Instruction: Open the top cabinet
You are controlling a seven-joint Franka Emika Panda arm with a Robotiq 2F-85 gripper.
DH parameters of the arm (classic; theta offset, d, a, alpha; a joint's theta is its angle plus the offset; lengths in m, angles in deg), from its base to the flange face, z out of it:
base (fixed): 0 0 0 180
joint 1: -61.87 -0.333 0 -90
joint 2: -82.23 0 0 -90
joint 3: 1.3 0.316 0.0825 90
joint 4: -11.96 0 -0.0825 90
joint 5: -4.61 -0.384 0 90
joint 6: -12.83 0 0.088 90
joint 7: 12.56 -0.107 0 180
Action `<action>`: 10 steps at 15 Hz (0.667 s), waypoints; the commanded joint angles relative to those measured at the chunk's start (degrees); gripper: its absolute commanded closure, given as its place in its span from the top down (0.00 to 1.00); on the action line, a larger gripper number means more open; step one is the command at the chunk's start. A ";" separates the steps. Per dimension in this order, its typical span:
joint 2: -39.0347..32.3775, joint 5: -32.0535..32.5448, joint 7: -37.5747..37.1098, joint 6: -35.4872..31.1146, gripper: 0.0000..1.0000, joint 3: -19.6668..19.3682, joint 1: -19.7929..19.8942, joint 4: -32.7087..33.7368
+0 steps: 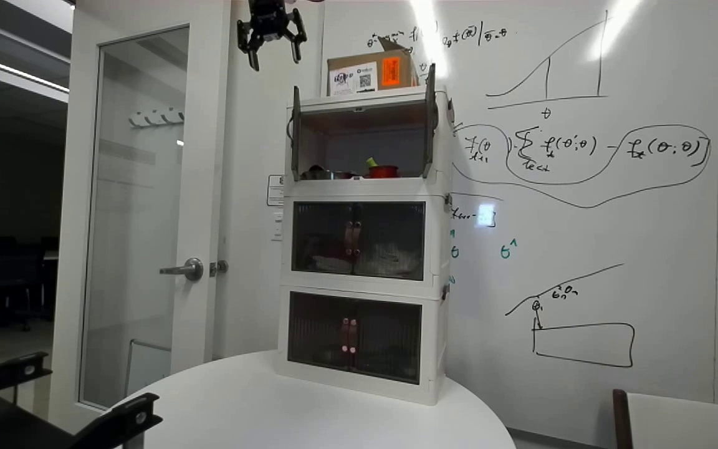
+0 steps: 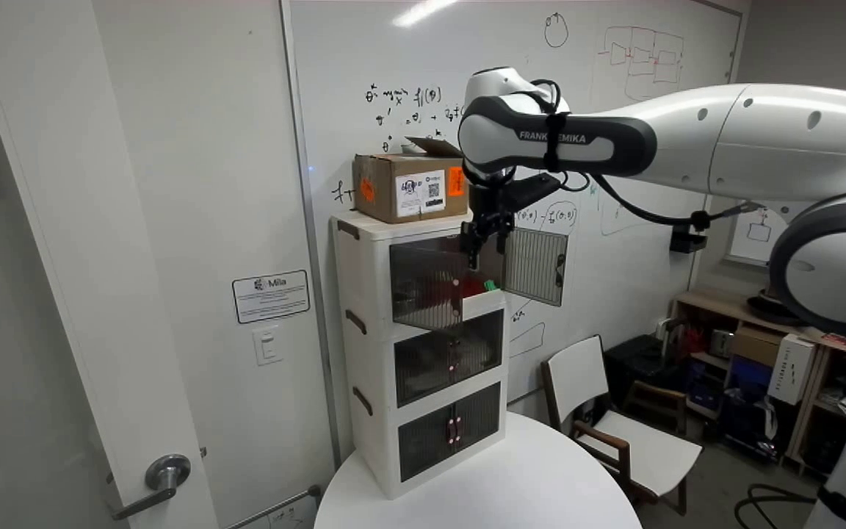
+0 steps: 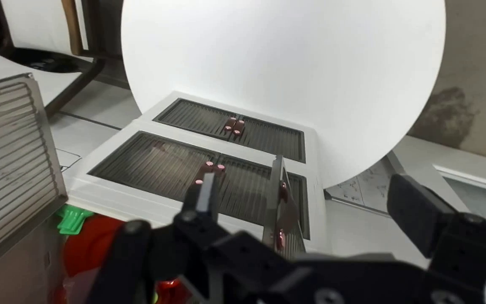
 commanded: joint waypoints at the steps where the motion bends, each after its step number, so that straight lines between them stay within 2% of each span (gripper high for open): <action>1: -6.52 4.32 7.76 2.40 1.00 -1.51 -2.88 7.50; 5: -10.47 4.54 15.40 -1.04 1.00 -2.06 -3.56 10.24; 6: -10.97 4.23 16.95 -2.25 1.00 -0.72 -2.20 10.26; 10: -12.91 1.80 19.99 -4.87 1.00 -0.66 -1.93 11.69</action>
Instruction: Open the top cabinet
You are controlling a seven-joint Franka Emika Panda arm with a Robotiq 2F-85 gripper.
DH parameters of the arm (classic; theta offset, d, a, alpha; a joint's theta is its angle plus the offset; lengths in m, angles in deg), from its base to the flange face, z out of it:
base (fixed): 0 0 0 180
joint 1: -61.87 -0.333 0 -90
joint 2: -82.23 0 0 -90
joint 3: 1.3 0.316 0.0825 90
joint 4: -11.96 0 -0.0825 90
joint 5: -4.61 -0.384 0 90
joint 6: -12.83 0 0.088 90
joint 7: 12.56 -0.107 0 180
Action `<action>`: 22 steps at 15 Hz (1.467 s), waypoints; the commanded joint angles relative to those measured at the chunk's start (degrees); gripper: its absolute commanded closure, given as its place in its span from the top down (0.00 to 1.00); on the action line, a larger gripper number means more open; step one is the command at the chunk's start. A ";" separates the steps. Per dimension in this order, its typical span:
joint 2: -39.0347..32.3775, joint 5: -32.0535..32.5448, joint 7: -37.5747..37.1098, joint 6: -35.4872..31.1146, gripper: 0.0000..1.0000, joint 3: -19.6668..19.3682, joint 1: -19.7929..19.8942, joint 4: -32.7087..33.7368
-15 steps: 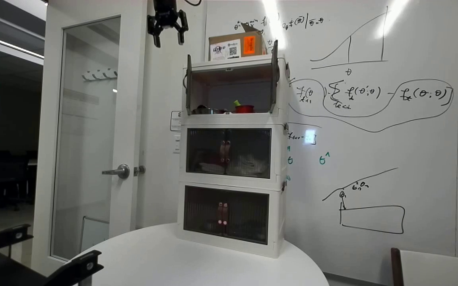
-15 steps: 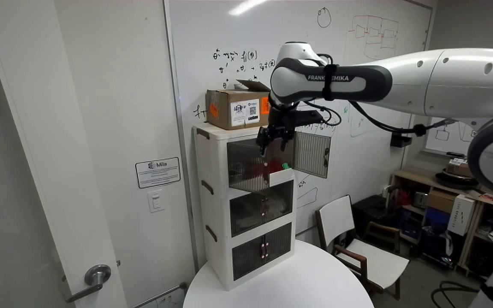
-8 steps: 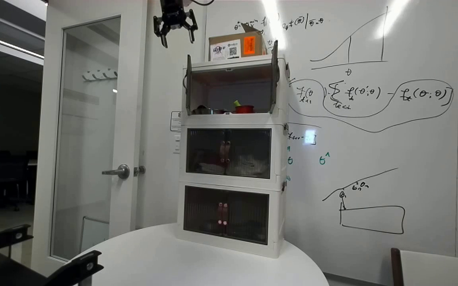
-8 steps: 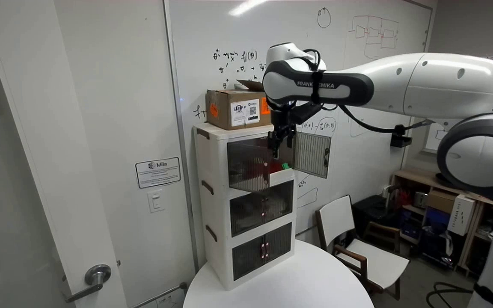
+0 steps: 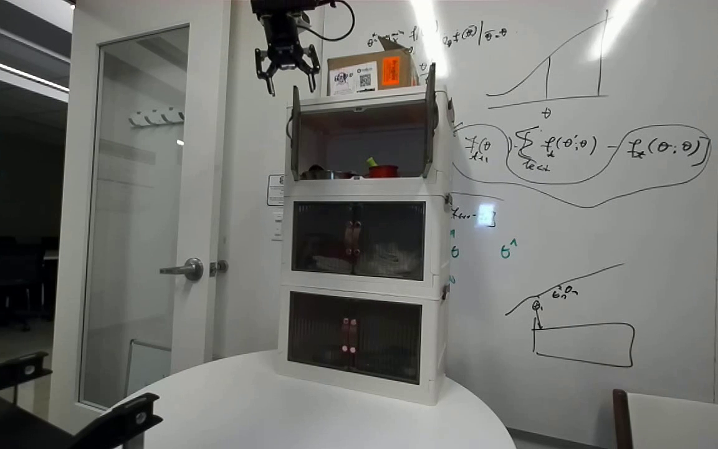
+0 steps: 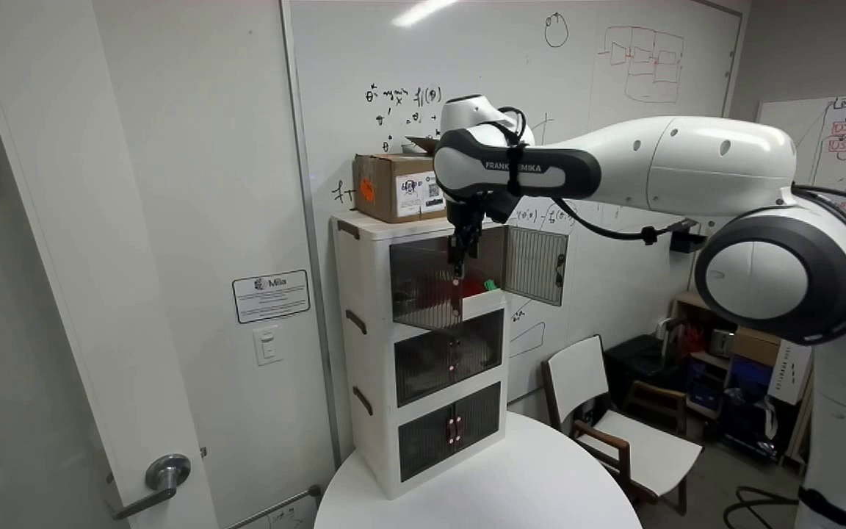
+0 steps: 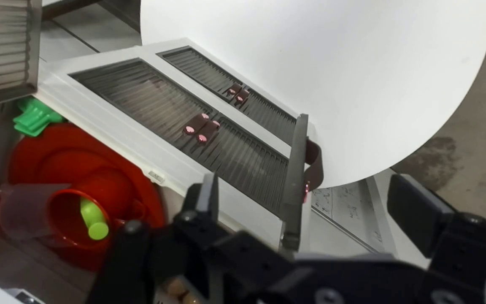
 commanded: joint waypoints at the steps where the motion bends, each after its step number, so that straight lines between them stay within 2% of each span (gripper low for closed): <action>1: -2.58 -3.11 1.67 0.19 1.00 0.38 0.29 4.00; 14: -1.05 -14.70 -6.91 0.50 1.00 3.10 -0.99 2.36; 22: -0.46 -15.94 -12.23 1.45 1.00 4.23 -1.60 3.31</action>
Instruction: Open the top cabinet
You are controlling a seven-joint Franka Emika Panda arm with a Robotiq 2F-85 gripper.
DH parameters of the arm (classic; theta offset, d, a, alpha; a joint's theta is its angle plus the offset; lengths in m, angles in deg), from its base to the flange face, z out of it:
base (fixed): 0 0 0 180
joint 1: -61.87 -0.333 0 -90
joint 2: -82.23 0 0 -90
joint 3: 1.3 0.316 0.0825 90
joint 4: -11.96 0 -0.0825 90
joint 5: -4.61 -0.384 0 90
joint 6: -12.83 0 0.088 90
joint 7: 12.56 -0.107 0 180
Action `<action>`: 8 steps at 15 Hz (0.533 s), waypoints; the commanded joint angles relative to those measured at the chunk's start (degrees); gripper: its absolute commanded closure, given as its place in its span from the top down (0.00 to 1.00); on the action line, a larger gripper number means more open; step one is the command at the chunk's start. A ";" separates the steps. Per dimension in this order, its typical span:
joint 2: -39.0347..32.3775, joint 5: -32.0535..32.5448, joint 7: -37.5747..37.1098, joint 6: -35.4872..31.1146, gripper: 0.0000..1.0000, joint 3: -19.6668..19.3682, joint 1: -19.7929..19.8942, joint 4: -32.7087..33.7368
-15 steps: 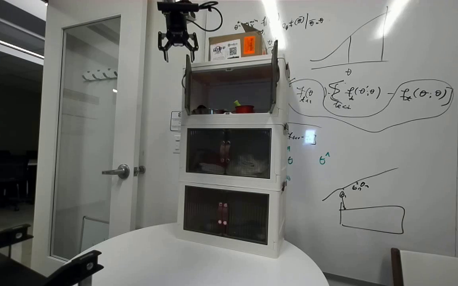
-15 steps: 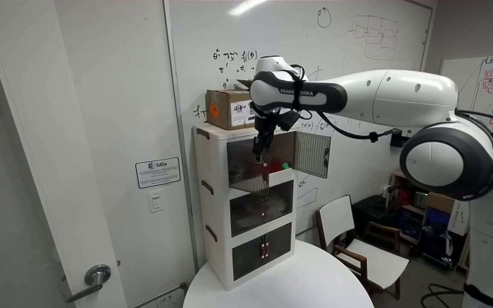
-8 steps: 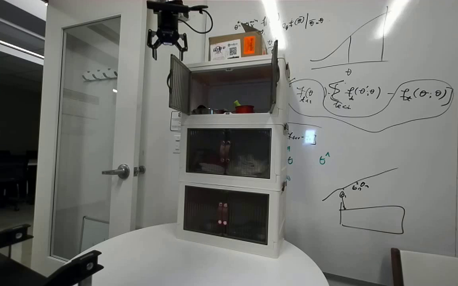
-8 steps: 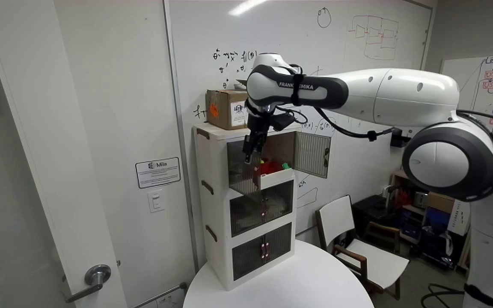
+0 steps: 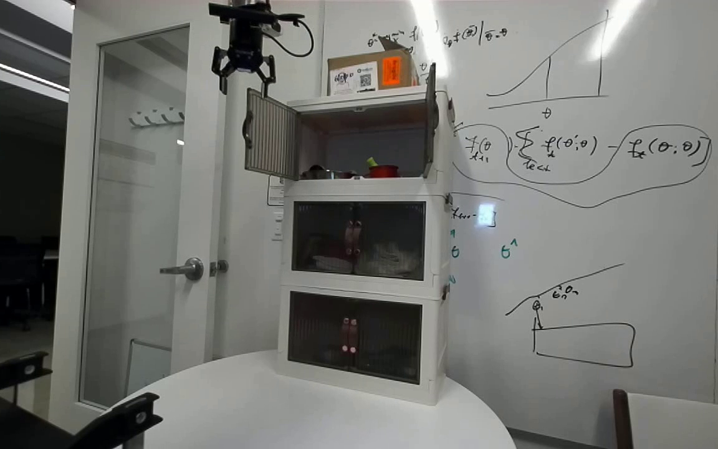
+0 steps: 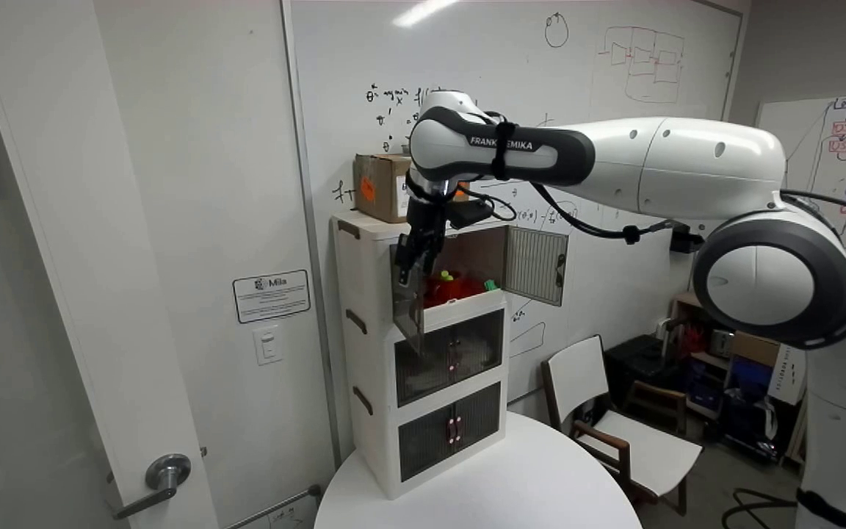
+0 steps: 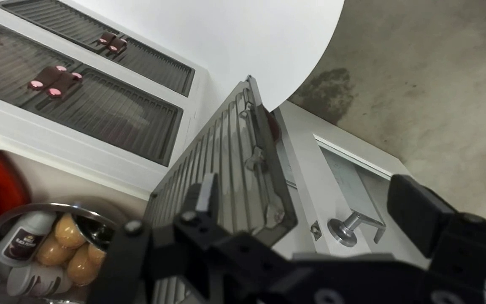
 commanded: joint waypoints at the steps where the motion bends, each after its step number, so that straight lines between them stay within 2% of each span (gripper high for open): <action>1: 1.24 -1.69 -2.15 2.23 1.00 -0.47 0.91 1.95; 6: 7.33 -8.36 -1.76 0.99 1.00 -2.52 5.67 1.64; 8: 10.51 -8.27 -2.46 -0.09 1.00 -3.81 7.27 -0.05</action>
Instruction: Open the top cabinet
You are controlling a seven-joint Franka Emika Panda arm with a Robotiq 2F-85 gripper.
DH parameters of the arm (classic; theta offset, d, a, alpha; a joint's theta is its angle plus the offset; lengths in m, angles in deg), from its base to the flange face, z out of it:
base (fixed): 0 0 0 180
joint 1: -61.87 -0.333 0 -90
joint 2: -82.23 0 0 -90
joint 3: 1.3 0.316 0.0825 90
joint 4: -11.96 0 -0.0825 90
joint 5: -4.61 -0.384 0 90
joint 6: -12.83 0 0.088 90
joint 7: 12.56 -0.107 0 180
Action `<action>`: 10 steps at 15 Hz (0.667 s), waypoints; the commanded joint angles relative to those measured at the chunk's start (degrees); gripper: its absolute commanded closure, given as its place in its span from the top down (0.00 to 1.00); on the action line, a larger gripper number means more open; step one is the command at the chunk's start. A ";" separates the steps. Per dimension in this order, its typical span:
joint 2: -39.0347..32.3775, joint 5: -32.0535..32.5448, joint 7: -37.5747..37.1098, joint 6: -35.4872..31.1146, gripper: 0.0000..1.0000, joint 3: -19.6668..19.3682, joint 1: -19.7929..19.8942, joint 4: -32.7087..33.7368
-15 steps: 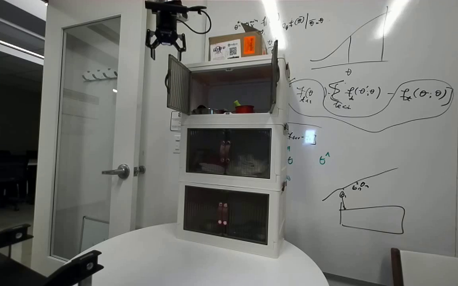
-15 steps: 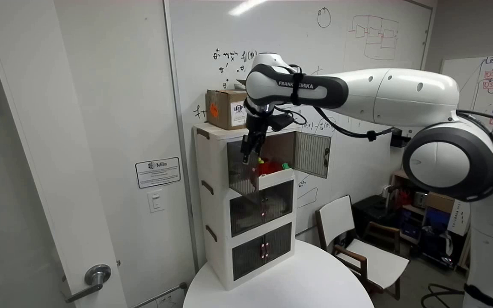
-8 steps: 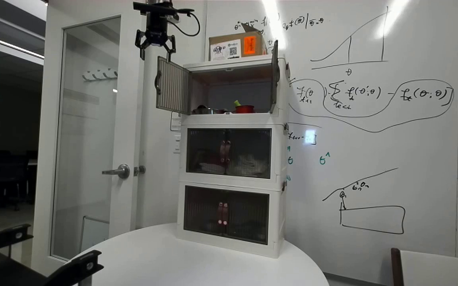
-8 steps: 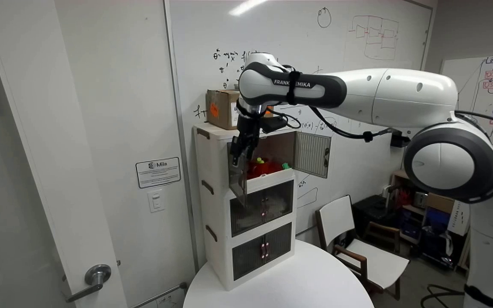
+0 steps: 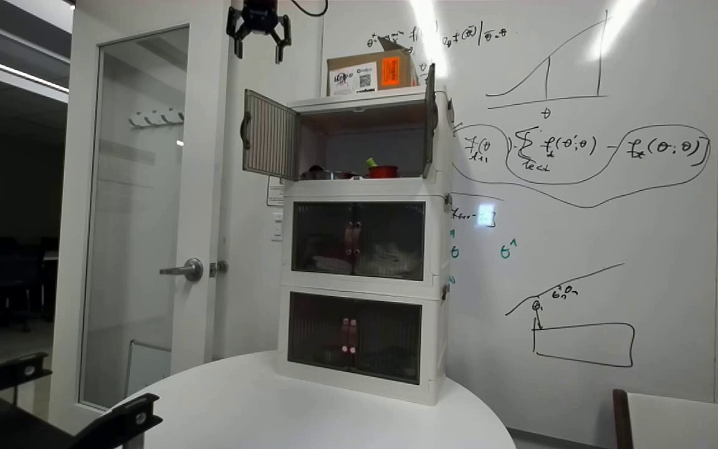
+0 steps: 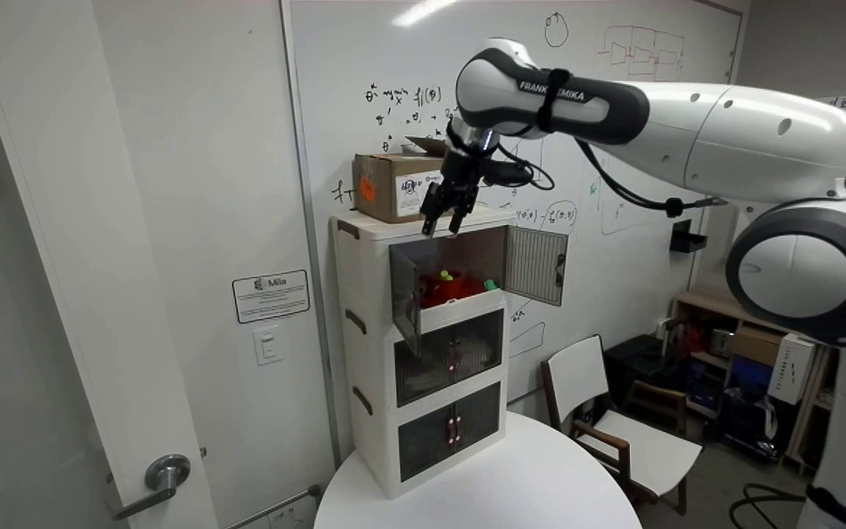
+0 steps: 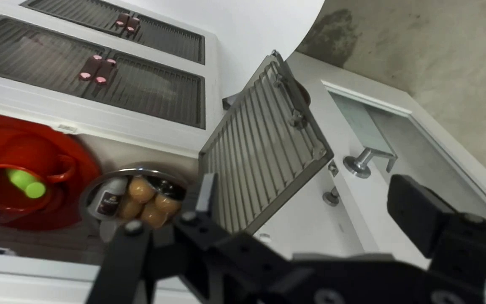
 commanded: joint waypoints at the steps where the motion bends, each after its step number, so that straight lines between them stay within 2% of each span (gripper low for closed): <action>1: 6.11 -0.33 -1.40 -1.57 1.00 -2.14 2.57 -3.99; 4: 10.60 4.56 -3.00 -5.15 1.00 -3.16 3.87 -11.47; 9: 15.31 15.27 -8.96 -12.65 1.00 -2.80 4.75 -27.77; 10: 15.91 16.92 -10.53 -13.70 1.00 -5.24 2.02 -30.63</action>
